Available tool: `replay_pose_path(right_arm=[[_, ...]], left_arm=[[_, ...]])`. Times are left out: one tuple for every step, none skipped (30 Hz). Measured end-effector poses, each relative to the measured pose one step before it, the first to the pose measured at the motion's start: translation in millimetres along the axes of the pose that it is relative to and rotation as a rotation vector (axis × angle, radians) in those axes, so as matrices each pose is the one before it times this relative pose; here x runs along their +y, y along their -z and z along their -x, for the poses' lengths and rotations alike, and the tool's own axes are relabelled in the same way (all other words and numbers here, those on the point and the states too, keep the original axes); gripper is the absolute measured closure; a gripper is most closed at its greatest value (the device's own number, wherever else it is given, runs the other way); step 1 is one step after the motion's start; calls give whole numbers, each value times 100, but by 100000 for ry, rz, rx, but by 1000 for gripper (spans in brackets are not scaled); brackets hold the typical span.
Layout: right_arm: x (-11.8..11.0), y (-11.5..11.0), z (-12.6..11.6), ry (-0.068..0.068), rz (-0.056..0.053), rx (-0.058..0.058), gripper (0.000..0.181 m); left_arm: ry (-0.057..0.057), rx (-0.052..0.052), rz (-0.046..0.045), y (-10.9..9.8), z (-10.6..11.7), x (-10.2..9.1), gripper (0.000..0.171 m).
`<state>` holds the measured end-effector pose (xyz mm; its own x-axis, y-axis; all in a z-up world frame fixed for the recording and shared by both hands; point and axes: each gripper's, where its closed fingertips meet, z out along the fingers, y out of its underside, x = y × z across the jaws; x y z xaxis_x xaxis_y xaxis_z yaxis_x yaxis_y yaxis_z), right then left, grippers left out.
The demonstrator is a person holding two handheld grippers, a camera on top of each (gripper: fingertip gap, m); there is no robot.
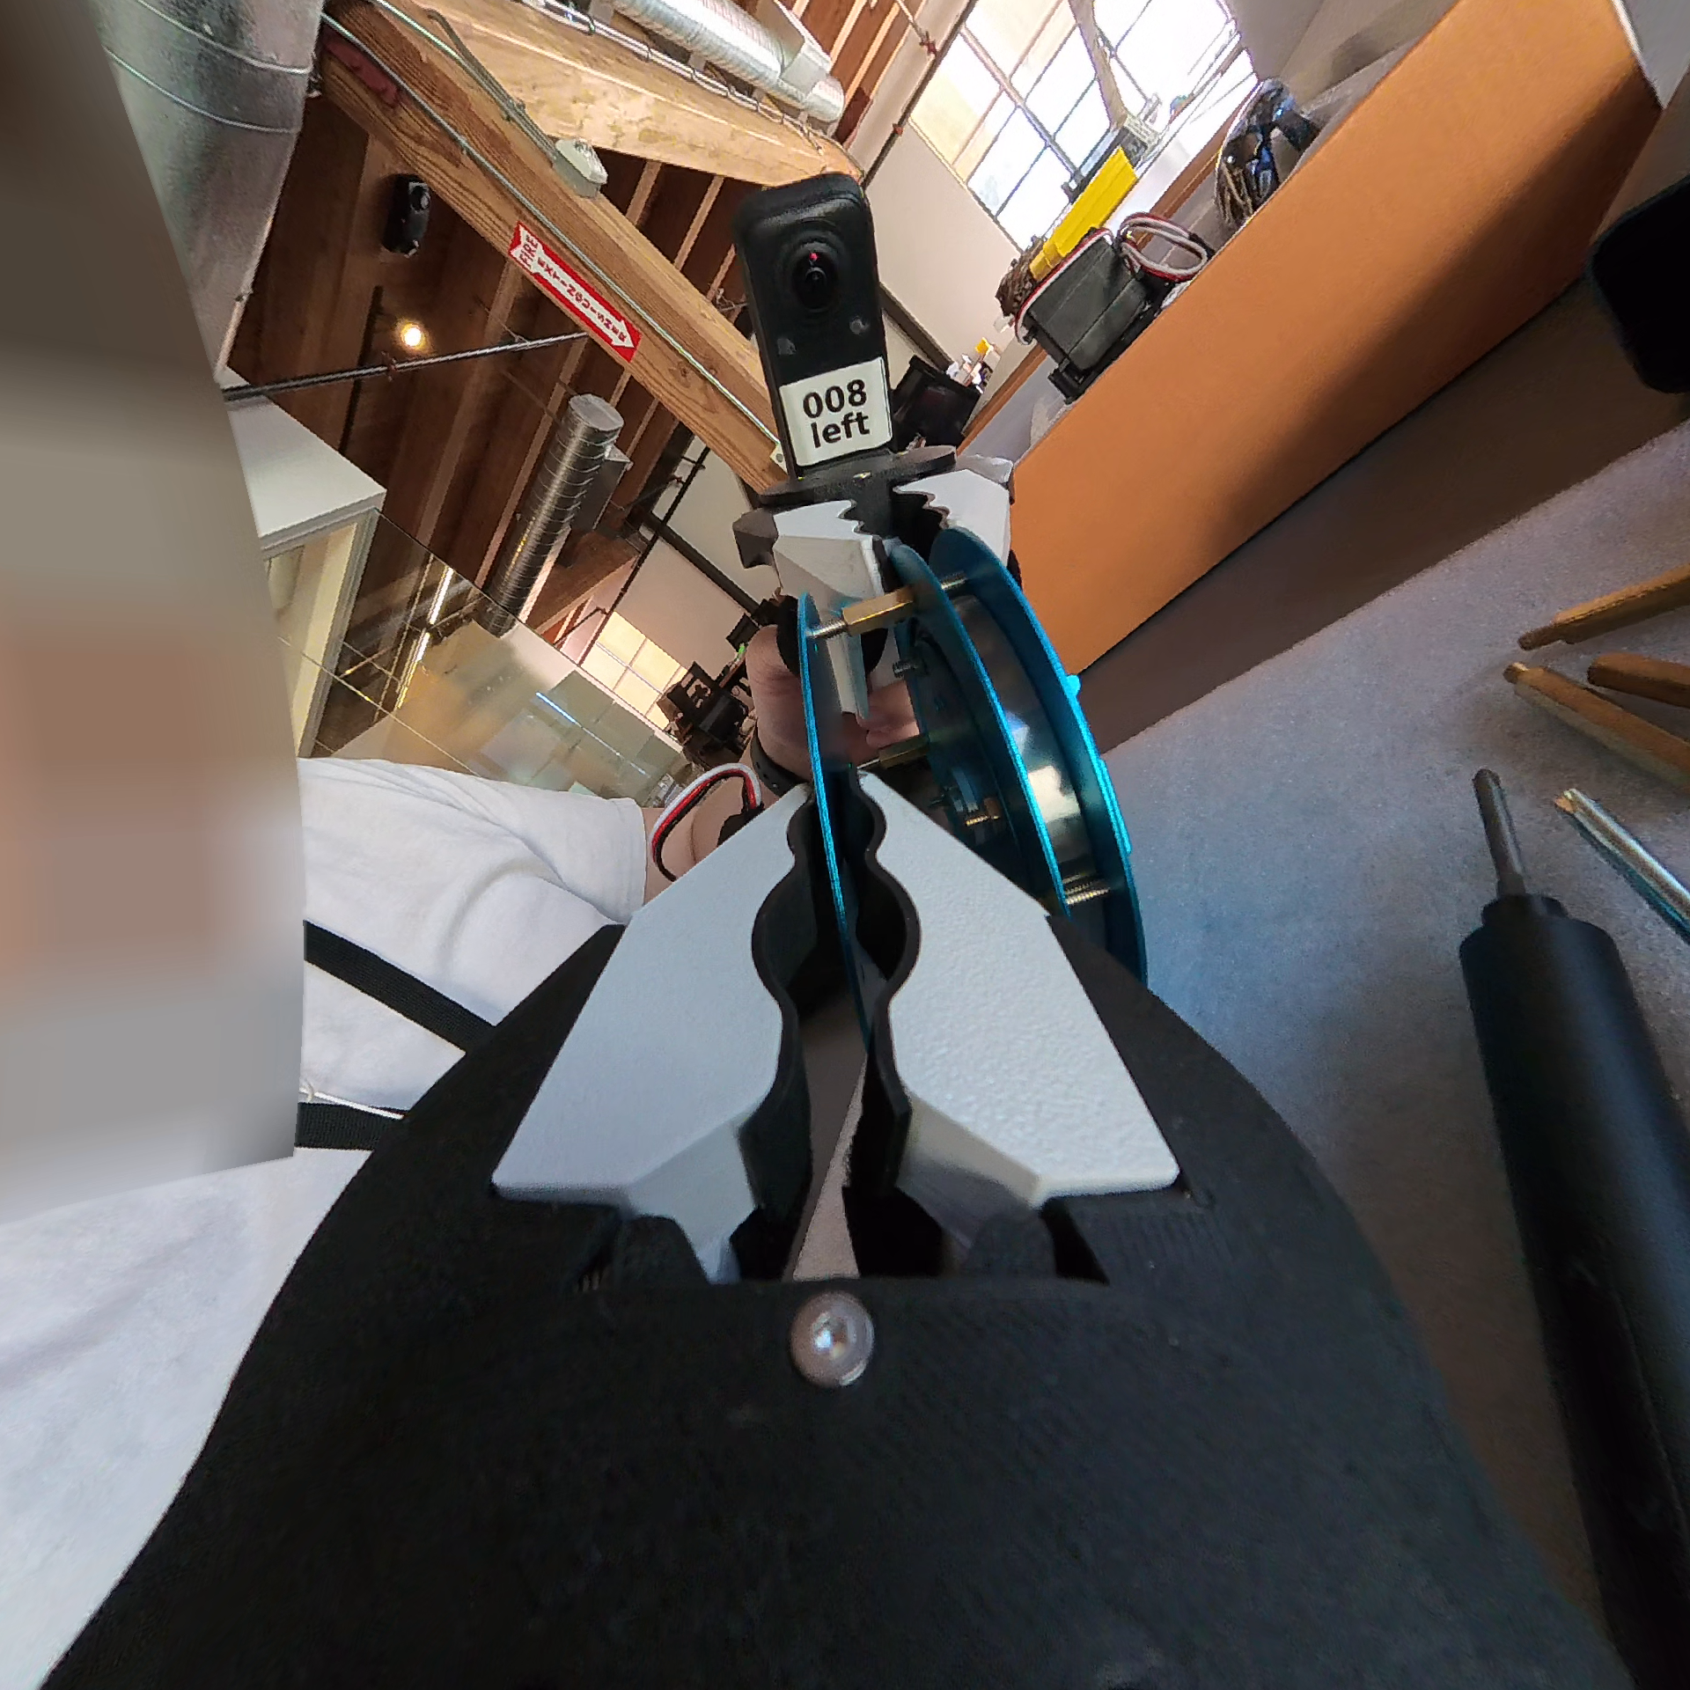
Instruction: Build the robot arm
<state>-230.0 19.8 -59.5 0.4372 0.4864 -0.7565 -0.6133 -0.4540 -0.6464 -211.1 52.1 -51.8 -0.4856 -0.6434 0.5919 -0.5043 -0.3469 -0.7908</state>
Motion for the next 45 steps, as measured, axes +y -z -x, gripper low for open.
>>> replay_pose_path(right_arm=[[-67,25,4,13,-324,-121,181],[-85,27,-5,133,-518,-47,181],[-75,39,-41,-147,-462,93,181],[38,3,-22,-507,318,-217,181],[13,-18,7,-234,3,-251,181],[33,-25,3,-104,233,-100,181],[27,1,10,169,117,-2,181],[-11,25,-11,175,-167,100,181],[-1,33,1,276,-151,121,181],[20,44,16,540,-97,156,181],[11,35,23,878,-91,247,181],[24,17,12,1119,-52,528,181],[24,-10,24,1031,-42,362,181],[19,-6,23,696,12,181,181],[29,-8,24,316,70,-21,181],[-1,12,4,181,-171,58,181],[-13,-5,-24,157,-197,196,181],[-20,-3,-18,246,-147,217,181],[-5,7,-17,245,-118,193,181],[0,7,-12,143,-133,152,181],[5,6,-5,114,-41,-40,181],[-5,11,5,98,-45,38,181],[-1,22,-9,138,-126,140,181],[-24,20,-14,96,-245,158,181],[-1,17,-2,-1,-74,-3,181],[-5,5,-1,159,-167,67,181],[-20,25,5,18,-146,-9,181],[-1,11,7,-117,-68,-215,181],[10,15,29,-4,118,-240,181],[24,9,38,273,126,-165,181],[33,6,43,419,174,-64,181],[45,1,45,333,189,-177,181],[12,11,28,51,54,-190,181],[4,16,12,-116,15,-199,181],[4,11,17,-158,46,-249,181],[16,7,24,-88,88,-302,181],[1,18,18,-185,63,-276,181],[-14,11,-2,-371,-66,-210,181],[-4,5,-7,-360,63,-253,181],[3,10,12,-135,36,-224,181],[-5,7,10,-157,-15,-196,181],[12,15,27,-33,126,-207,181],[21,3,34,97,156,-205,181],[17,-4,26,213,185,-76,181],[21,-15,22,374,126,154,181]], left_arm=[[152,78,-18,-3,-4,-3,159],[119,118,-7,4,-1,-5,159],[147,440,10,-3,-49,9,159],[212,595,13,-15,-82,-1,159],[150,251,-18,-4,-22,5,158],[61,153,-9,5,-13,3,158],[104,298,16,7,-37,6,159],[86,214,-88,-15,-25,-9,158],[55,126,-141,-20,-16,-1,159],[170,347,-54,-19,-45,-10,158],[287,563,-31,-27,-66,4,158],[401,599,-135,-16,-48,-6,158],[723,762,-281,-8,-56,-15,158],[1458,1388,-383,15,-95,-30,158],[2246,1952,-447,24,-129,-34,157],[2439,1832,-563,10,-78,-35,156],[2211,1464,-642,9,-21,-44,155],[1831,1229,-669,5,-1,-45,154],[1333,1022,-640,-5,-5,-35,154],[945,891,-528,-9,-8,-31,153],[733,841,-338,-8,-24,-24,153],[596,756,-284,-3,-20,-15,153],[587,443,-311,-20,-9,-13,152],[435,34,-126,-27,43,-14,152],[-60,6,41,-24,14,-6,152],[-255,88,1,-7,1,5,152],[-233,2,-25,5,11,2,152],[-238,58,-33,-11,-13,4,152],[-249,161,-32,-4,-32,9,152],[-305,216,-47,-13,-40,12,152],[-336,380,-21,-3,-56,11,152],[-336,610,93,-8,-85,9,151],[-132,693,209,-6,-89,16,151],[10,519,117,10,-63,6,150],[-172,258,39,-5,-36,3,150],[-245,216,87,4,-33,32,150],[-72,247,101,7,-37,7,150],[117,73,75,14,3,3,150],[127,-60,30,2,-1,4,150],[46,-142,-165,-8,-8,3,150],[130,-170,-142,8,-11,7,149],[266,176,83,14,-32,14,149],[294,524,172,29,-75,4,149],[223,522,181,36,-76,11,148],[41,282,131,23,-44,19,148]])
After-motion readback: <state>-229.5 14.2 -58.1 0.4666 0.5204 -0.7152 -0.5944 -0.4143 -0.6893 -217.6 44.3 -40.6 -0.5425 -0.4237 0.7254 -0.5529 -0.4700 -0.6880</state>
